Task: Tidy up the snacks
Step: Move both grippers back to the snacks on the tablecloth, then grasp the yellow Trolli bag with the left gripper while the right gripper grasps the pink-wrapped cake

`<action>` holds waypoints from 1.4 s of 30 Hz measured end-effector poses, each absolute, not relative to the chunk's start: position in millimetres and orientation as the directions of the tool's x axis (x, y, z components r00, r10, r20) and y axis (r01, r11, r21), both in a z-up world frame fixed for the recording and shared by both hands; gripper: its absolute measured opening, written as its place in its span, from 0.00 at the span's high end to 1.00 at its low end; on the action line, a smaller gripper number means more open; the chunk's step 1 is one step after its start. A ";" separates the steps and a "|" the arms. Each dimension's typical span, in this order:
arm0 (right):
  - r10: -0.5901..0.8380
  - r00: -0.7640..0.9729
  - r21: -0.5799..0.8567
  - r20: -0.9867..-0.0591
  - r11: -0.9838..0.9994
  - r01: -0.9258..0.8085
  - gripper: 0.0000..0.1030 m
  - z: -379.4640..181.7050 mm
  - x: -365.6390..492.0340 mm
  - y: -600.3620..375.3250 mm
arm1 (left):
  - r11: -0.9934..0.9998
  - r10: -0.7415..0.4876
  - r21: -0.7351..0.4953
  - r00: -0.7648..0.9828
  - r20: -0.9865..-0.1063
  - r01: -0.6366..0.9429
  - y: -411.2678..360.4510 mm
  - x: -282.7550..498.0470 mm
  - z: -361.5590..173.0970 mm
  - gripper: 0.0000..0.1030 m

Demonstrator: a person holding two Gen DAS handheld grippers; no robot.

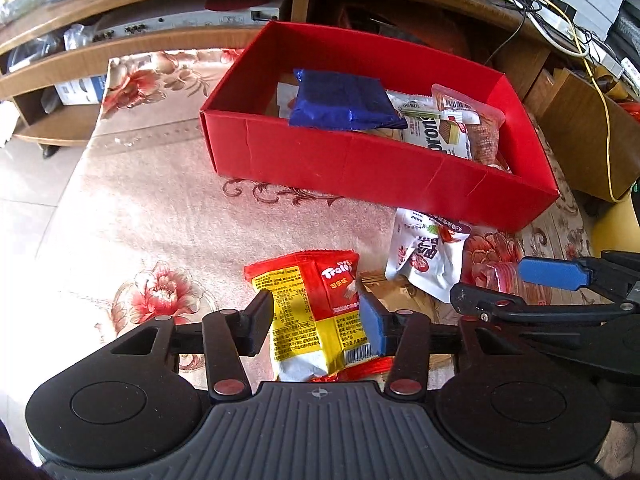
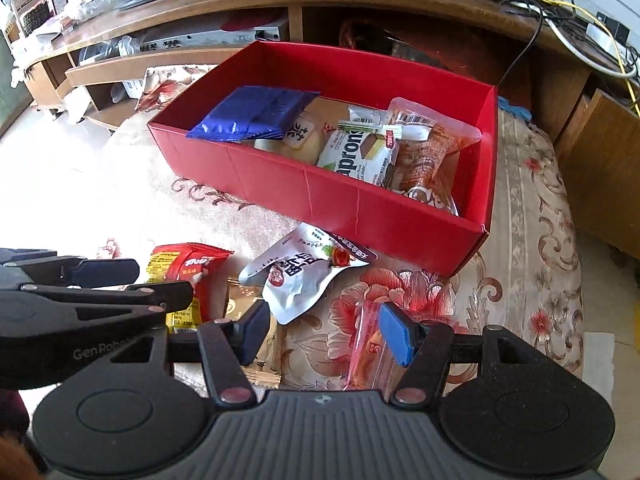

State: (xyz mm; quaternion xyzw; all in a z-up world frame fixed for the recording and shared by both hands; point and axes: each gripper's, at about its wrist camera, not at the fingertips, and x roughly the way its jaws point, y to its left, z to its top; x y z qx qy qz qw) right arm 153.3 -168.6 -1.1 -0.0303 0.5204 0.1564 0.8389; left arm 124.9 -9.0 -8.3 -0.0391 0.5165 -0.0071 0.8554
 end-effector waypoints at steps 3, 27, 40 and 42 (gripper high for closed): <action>0.235 0.407 0.128 -0.883 0.953 -0.273 0.41 -0.8 158.0 -175.5 | 0.993 -0.072 -0.108 0.463 -0.884 -0.051 -5.5 127.7 -10.0 0.35; 0.211 0.391 0.165 -0.896 0.975 -0.150 0.37 -19.3 174.6 -209.5 | 0.992 -0.058 -0.098 0.392 -0.918 -0.084 -4.6 135.0 -35.3 0.17; 0.185 0.339 0.140 -0.923 0.978 -0.152 0.37 -34.7 174.0 -209.7 | 0.997 -0.049 -0.066 0.374 -0.926 -0.031 -14.8 135.7 -42.1 0.03; 0.174 0.336 0.125 -0.926 0.979 -0.162 0.35 -38.5 172.4 -206.3 | 0.998 -0.049 -0.063 0.370 -0.928 -0.026 -16.2 135.4 -43.7 0.00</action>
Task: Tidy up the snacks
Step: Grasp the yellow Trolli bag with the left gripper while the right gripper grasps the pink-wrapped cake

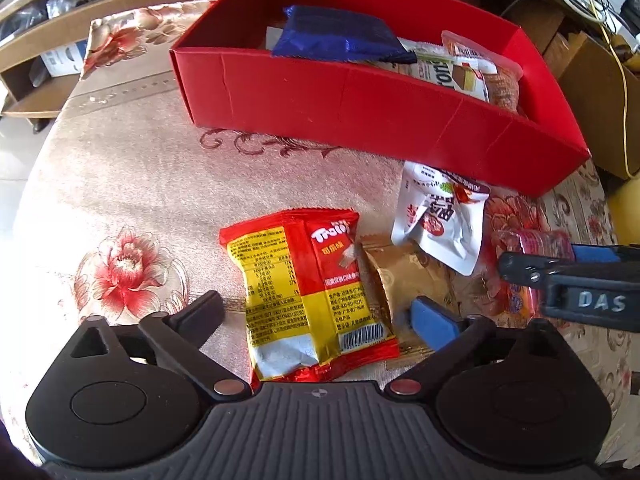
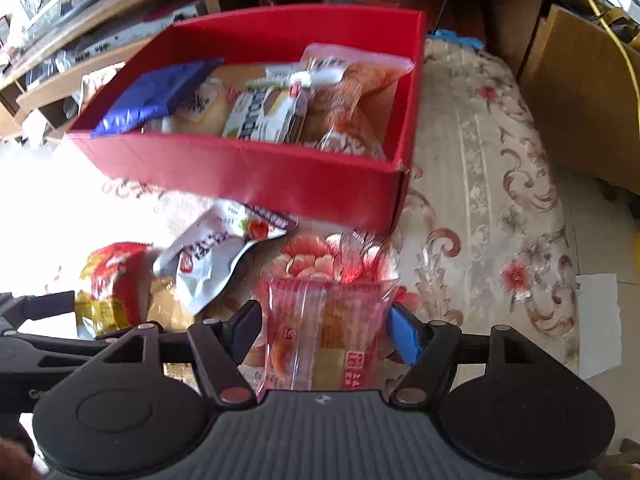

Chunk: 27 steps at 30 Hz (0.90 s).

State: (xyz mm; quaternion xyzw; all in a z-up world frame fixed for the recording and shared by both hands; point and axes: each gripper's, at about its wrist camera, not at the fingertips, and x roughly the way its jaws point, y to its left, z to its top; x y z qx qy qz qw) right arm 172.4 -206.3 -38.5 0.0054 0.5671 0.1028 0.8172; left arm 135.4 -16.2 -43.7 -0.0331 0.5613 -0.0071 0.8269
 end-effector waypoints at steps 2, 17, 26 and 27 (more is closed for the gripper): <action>0.167 0.339 0.113 -0.926 0.978 -0.174 0.32 -39.5 171.1 -202.4 | 0.998 -0.048 -0.061 0.373 -0.927 -0.023 -16.4 135.2 -44.2 0.00; 0.176 0.360 0.121 -0.916 0.978 -0.171 0.17 -44.6 171.5 -198.6 | 0.994 -0.082 -0.105 0.393 -0.916 -0.039 -5.6 133.1 -41.5 0.00; 0.122 0.369 0.050 -0.921 0.979 -0.199 0.49 -36.6 164.2 -193.2 | 0.998 -0.034 -0.052 0.396 -0.918 -0.034 -16.1 133.5 -41.9 0.03; 0.123 0.367 0.051 -0.922 0.978 -0.201 0.49 -36.5 163.2 -193.0 | 0.998 -0.034 -0.051 0.397 -0.917 -0.034 -15.7 132.7 -41.0 0.05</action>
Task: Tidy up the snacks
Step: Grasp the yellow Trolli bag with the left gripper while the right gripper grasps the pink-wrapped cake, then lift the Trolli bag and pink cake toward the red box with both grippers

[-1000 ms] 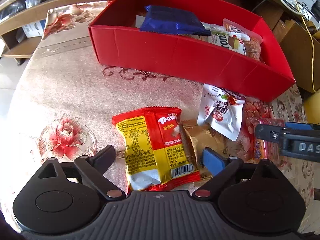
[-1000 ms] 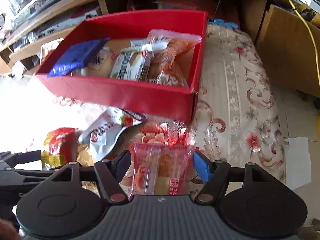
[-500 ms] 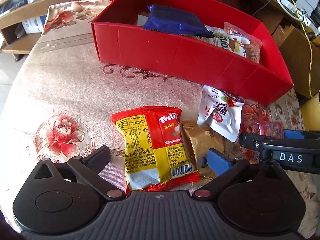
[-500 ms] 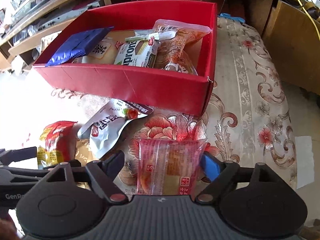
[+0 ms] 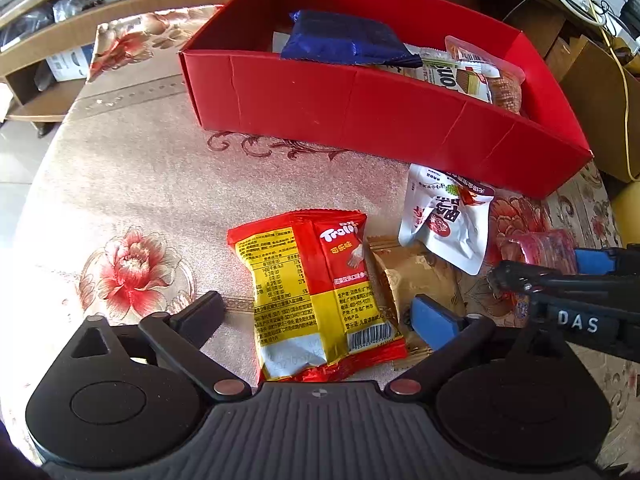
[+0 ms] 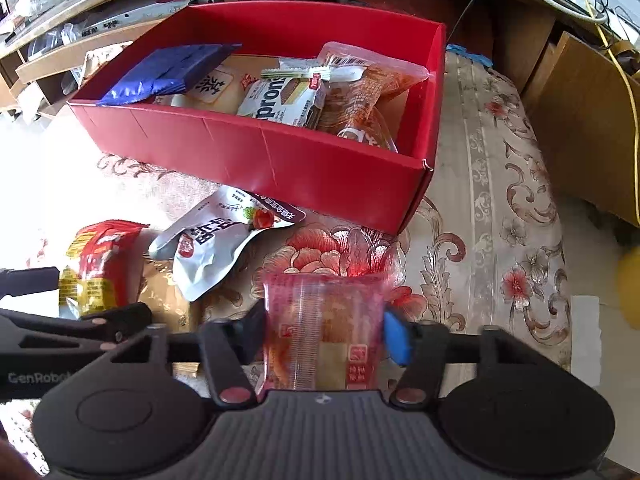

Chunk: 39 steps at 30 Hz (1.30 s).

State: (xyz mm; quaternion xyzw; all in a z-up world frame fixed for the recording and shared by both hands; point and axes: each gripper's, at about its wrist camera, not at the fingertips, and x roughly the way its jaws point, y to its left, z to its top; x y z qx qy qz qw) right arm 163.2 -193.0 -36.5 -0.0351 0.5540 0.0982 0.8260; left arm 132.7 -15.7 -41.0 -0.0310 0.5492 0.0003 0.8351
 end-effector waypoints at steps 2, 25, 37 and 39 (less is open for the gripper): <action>0.115 0.373 0.036 -0.921 0.977 -0.211 0.49 -36.0 159.9 -190.8 | 0.998 -0.031 -0.047 0.400 -0.916 -0.032 -14.8 130.8 -39.1 0.10; 0.154 0.388 0.062 -0.909 0.969 -0.240 0.49 -19.4 139.3 -179.4 | 1.000 0.022 0.028 0.421 -0.907 0.008 -14.9 108.4 -34.3 0.36; 0.159 0.420 0.064 -0.893 0.971 -0.232 0.49 -8.6 136.7 -179.9 | 0.999 -0.014 0.008 0.458 -0.889 0.047 -27.5 99.3 -21.0 0.39; 0.162 0.428 0.068 -0.889 0.971 -0.228 0.49 -5.6 136.3 -181.3 | 0.999 -0.021 0.003 0.466 -0.885 0.051 -28.6 97.7 -18.6 0.39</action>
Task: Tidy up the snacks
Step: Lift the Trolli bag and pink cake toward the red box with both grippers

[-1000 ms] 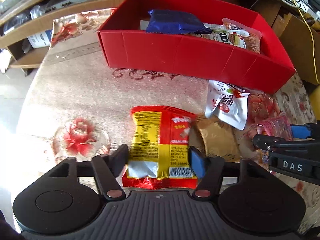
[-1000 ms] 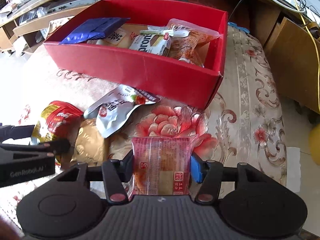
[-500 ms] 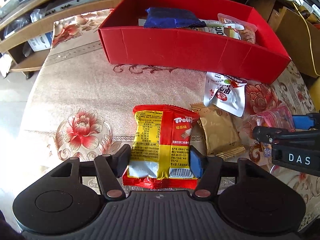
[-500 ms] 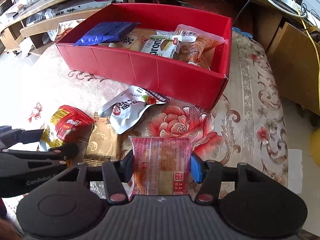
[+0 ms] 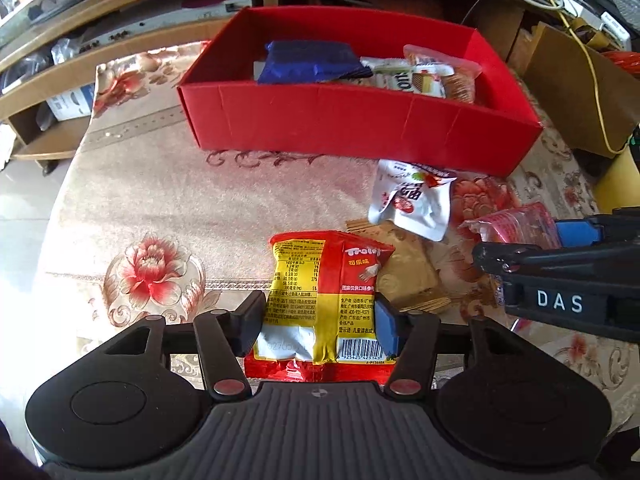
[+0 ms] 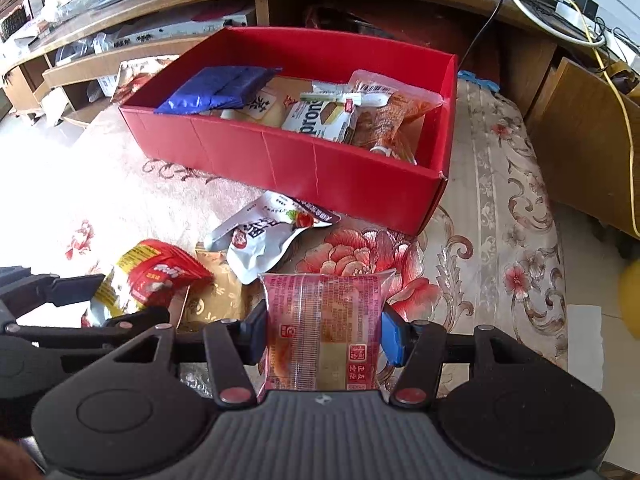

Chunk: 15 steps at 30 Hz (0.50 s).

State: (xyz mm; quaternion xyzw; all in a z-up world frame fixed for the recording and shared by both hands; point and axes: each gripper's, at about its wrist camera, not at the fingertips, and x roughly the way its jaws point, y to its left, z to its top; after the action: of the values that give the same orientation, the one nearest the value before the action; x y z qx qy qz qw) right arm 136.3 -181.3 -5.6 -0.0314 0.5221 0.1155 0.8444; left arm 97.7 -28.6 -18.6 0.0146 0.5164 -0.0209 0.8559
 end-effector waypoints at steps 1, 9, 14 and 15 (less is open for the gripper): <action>0.164 0.432 0.070 -0.887 0.972 -0.226 0.49 -4.2 135.9 -181.7 | 0.999 -0.024 0.000 0.469 -0.883 0.052 -28.7 97.2 -17.3 0.39; 0.188 0.458 0.091 -0.869 0.970 -0.227 0.49 6.8 135.0 -183.4 | 0.998 -0.037 -0.006 0.509 -0.860 0.062 -30.6 92.8 -5.3 0.39; 0.191 0.466 0.092 -0.864 0.969 -0.228 0.49 10.3 135.8 -183.6 | 0.998 -0.038 -0.005 0.525 -0.850 0.064 -31.6 93.0 -1.0 0.39; 0.192 0.467 0.092 -0.863 0.969 -0.229 0.49 10.5 135.7 -183.6 | 0.998 -0.037 -0.003 0.527 -0.849 0.064 -31.9 93.1 -0.4 0.39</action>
State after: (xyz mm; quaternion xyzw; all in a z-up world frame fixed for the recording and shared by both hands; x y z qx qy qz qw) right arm 135.7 -183.6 10.5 -0.0183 0.5017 0.1227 0.8561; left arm 93.1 -31.9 -0.4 0.0140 0.4853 -0.0287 0.8738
